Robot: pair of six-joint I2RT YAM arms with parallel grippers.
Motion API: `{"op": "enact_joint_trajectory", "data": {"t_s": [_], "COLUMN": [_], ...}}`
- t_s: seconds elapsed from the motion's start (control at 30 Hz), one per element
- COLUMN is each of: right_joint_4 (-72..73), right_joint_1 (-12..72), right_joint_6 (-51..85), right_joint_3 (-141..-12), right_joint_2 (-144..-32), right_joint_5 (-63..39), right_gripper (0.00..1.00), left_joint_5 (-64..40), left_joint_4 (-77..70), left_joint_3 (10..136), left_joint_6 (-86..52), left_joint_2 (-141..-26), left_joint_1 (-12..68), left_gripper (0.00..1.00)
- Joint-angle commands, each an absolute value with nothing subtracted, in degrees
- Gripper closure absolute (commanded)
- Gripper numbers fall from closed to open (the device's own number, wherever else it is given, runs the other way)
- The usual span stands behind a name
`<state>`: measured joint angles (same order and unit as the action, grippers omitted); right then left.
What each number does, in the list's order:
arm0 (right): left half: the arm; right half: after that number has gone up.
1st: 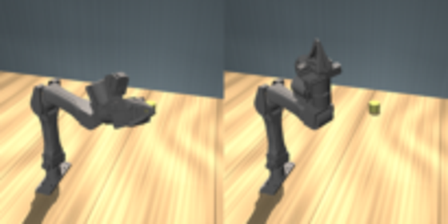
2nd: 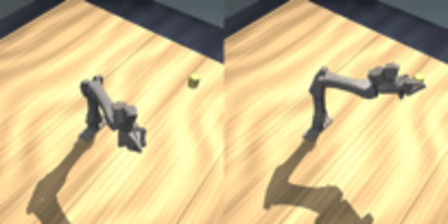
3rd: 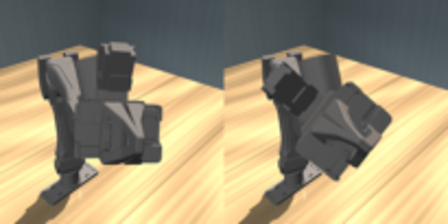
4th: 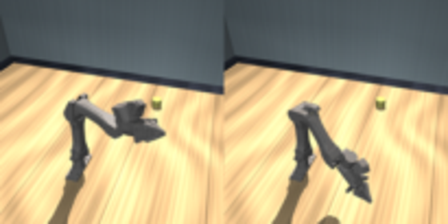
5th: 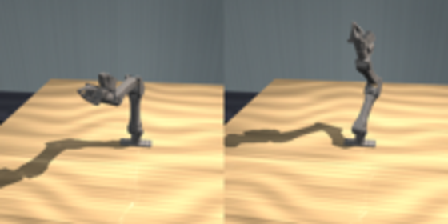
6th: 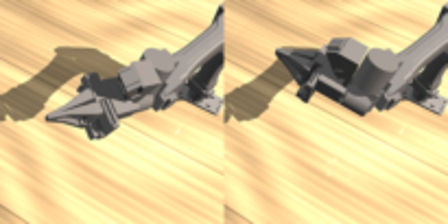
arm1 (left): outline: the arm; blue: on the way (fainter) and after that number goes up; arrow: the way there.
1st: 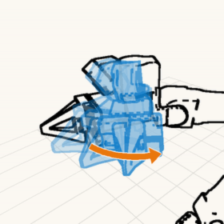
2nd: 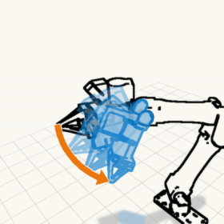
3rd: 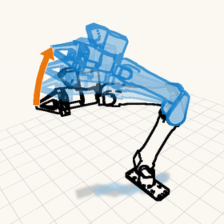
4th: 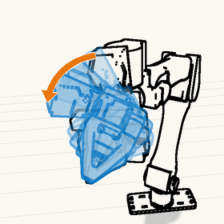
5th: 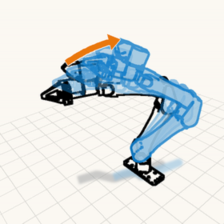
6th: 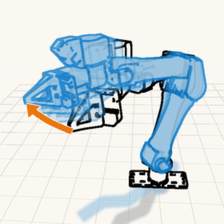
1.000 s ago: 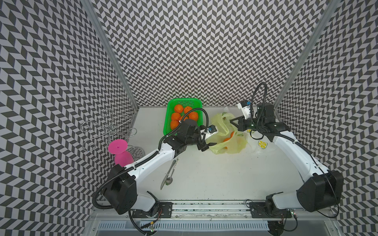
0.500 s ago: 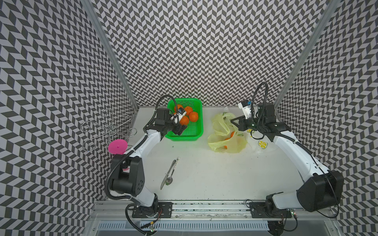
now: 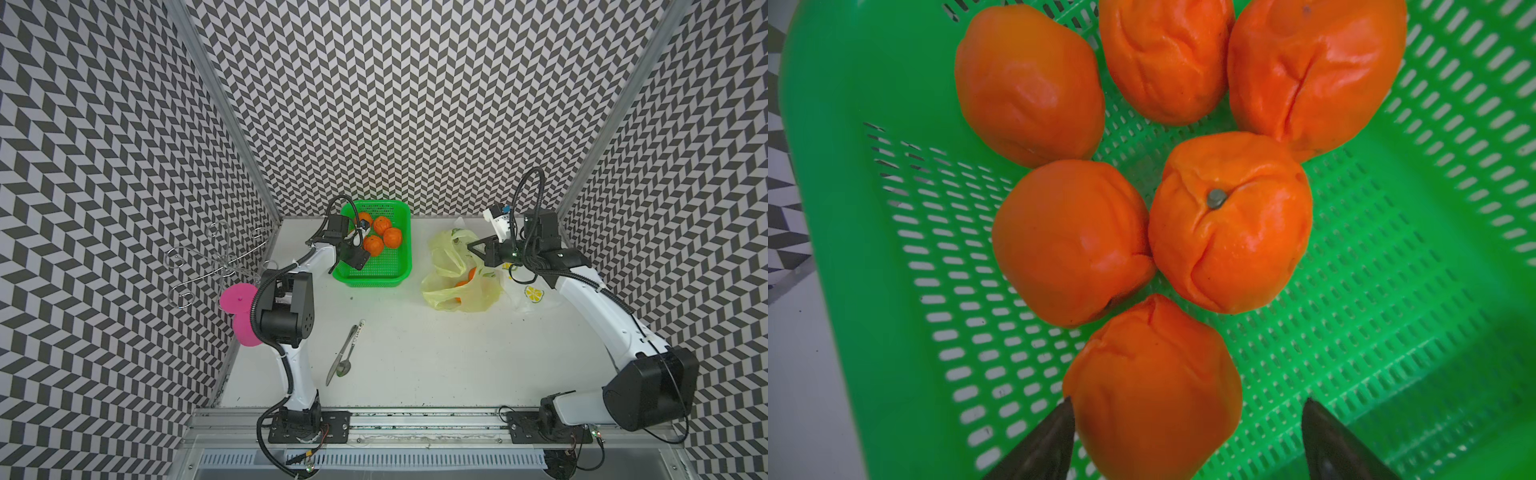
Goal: Place the oranges into plastic bags & tie knots
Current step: Pick up the orange from the basket.
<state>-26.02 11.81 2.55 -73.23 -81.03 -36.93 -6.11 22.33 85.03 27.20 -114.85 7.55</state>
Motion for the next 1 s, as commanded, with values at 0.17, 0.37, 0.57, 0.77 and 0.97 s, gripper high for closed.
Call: {"op": "enact_joint_trajectory", "data": {"t_s": [0.17, 0.37, 0.57, 0.77, 0.97], "right_joint_4": [-22.93, -22.50, -22.24, -21.97, -21.79], "right_joint_1": [11.56, 11.55, 11.59, 11.57, 11.60], "right_joint_6": [2.46, 2.31, 2.37, 2.44, 3.19], "right_joint_3": [-73.23, -72.59, -72.10, -71.78, -71.80], "right_joint_2": [-80.19, -79.46, -79.16, -78.86, -79.03], "right_joint_5": [-37.97, -37.65, -38.05, -38.30, -39.03], "right_gripper": [1.00, 1.00, 1.00, 1.00, 1.00], "left_joint_5": [-2.49, -4.40, -8.78, -15.46, -37.80], "left_joint_4": [26.36, 27.84, 28.04, 31.63, 30.68], "left_joint_3": [90.33, 91.07, 88.16, 86.29, 73.78], "left_joint_6": [29.11, 29.59, 30.40, 29.56, 30.88], "left_joint_2": [-121.37, -120.11, -114.08, -107.19, -87.94], "left_joint_1": [8.78, 10.13, 11.07, 11.60, 12.95], "left_gripper": [0.17, 0.31, 0.41, 0.47, 0.49]}}
